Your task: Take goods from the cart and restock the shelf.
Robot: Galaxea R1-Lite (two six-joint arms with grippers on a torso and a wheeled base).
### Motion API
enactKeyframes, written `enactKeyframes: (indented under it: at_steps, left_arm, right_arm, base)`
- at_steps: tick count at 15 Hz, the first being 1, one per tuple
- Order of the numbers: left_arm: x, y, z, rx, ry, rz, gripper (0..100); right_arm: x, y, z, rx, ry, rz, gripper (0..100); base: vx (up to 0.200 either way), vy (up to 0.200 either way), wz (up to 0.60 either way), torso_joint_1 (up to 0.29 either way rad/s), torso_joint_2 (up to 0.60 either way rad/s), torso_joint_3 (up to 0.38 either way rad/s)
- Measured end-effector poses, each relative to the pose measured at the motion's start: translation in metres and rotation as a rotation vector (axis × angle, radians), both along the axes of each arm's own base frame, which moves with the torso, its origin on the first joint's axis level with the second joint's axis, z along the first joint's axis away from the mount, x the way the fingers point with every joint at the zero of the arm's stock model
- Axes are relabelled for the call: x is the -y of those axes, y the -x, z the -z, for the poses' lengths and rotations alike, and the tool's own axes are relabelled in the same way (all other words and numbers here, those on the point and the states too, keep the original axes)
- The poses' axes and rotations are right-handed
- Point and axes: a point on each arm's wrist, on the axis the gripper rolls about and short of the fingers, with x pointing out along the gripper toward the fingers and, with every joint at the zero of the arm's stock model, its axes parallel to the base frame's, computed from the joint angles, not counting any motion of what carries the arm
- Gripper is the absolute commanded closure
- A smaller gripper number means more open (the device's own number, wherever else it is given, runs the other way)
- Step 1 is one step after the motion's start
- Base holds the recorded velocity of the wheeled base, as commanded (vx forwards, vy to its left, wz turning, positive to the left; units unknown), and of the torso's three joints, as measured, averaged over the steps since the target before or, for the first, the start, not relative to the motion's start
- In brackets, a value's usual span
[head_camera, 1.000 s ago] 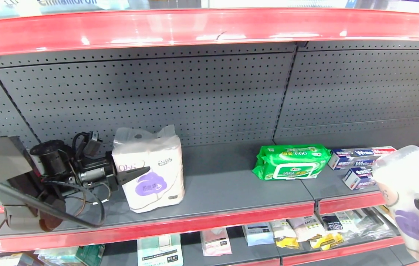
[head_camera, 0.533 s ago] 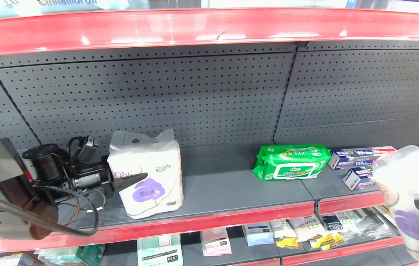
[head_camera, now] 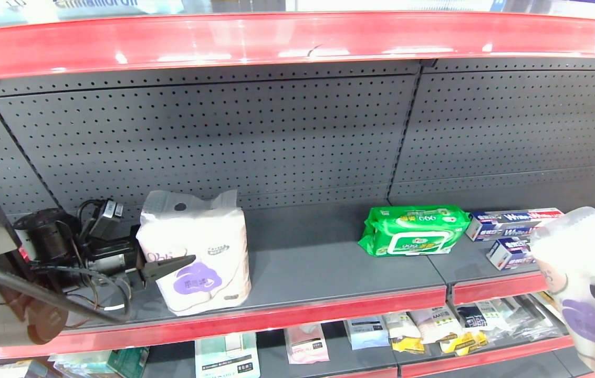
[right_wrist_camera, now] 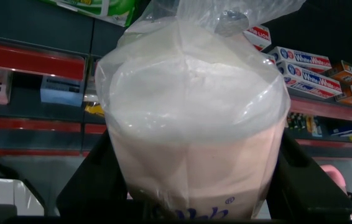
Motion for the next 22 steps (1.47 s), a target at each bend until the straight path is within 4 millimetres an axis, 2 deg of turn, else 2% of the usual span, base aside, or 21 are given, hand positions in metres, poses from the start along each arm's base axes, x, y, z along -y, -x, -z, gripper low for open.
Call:
enactKeyframes:
  at_steps: [9, 16, 22]
  left_arm:
    - [-0.013, 0.010, 0.004, 0.017, -0.006, 0.036, 100]
    - [-0.013, 0.021, 0.001, 0.035, -0.006, 0.088, 100]
    - [-0.014, 0.026, 0.003, 0.014, -0.006, 0.060, 100]
  right_arm:
    - [0.000, 0.001, 0.001, -0.005, 0.004, 0.005, 100]
    - [0.000, 0.003, 0.001, 0.003, 0.005, 0.008, 100]
    - [0.000, 0.006, 0.002, 0.011, 0.005, 0.007, 100]
  base:
    - [0.000, 0.000, 0.00, 0.000, 0.00, 0.000]
    - [0.000, 0.000, 0.00, 0.000, 0.00, 0.000]
    - [0.000, 0.000, 0.00, 0.000, 0.00, 0.000]
